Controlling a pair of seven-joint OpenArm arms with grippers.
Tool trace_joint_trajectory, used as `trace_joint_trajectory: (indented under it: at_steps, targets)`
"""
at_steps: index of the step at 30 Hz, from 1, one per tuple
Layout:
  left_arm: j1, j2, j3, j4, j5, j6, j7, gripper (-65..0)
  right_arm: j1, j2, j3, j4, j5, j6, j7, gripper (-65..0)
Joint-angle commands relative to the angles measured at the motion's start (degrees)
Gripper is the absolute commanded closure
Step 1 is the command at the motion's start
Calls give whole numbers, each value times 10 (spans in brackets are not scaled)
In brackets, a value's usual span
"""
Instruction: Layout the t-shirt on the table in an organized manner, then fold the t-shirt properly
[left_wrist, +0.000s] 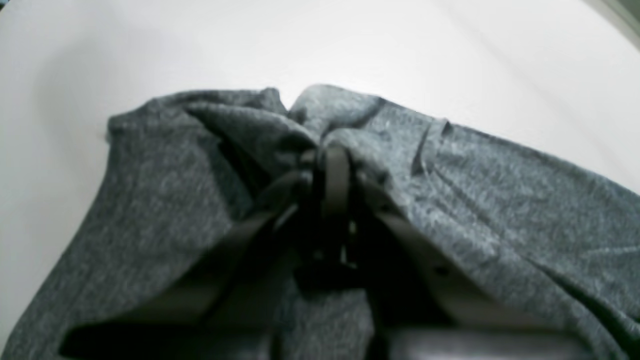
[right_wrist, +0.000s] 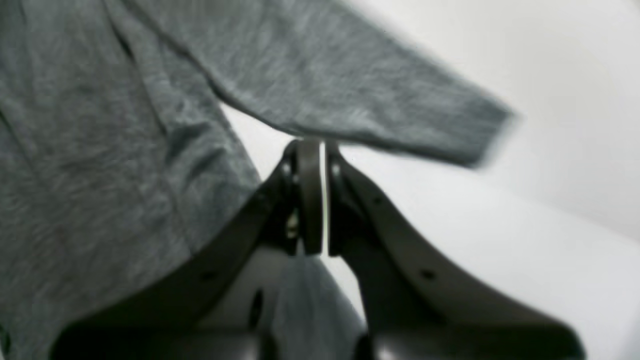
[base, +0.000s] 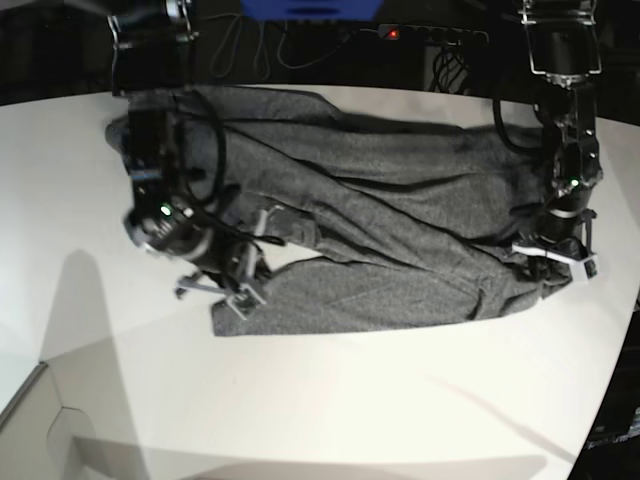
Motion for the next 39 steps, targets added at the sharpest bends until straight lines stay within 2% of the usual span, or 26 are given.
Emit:
trace_joint_trajectory:
  at_steps: [1, 5, 13, 14, 21, 23, 26, 28, 29, 32, 35, 39]
  targets:
    - [-10, -9, -3, 10, 1, -1, -12, -1, 28, -6, -9, -21, 10, 1, 19, 0]
    - [-12, -8, -3, 11, 1, -1, -12, -1, 97, -18, -21, -172, 10, 1, 60, 0]
    - [-25, -8, -3, 13, 1, -1, -12, -3, 215, -15, -24, -450, 10, 1, 210, 0]
    - [-28, -8, -3, 11, 1, -1, -12, -3, 228, -12, -24, -479, 10, -9, 228, 0]
    - [-53, 2, -6, 17, 1, -1, -11, -12, 307, 20, -26, -646, 9, -174, 383, 0]
    - [-57, 3, -6, 17, 1, 0, -11, -55, 327, 29, -26, -679, 9, -230, 425, 0]
    - [-64, 4, -5, 24, -3, 0, -11, -157, 341, 43, -26, -689, 9, -321, 492, 0]
    - [-64, 4, -5, 28, -19, 0, -11, -226, 343, 48, -25, -681, 9, -367, 526, 0]
    - [-64, 4, -3, 28, -31, 0, -11, -263, 343, 47, -25, -675, 9, -378, 535, 0]
    - [-64, 4, -1, 24, -48, -1, -11, -360, 350, 47, -25, -653, 9, -379, 523, 0]
    - [-61, 4, -1, 23, -51, -1, -11, -435, 343, 47, -21, -612, 10, -378, 474, 0]
    - [-44, 3, -1, 28, -51, -1, -11, -463, 293, 53, -21, -494, 12, -378, 373, 0]
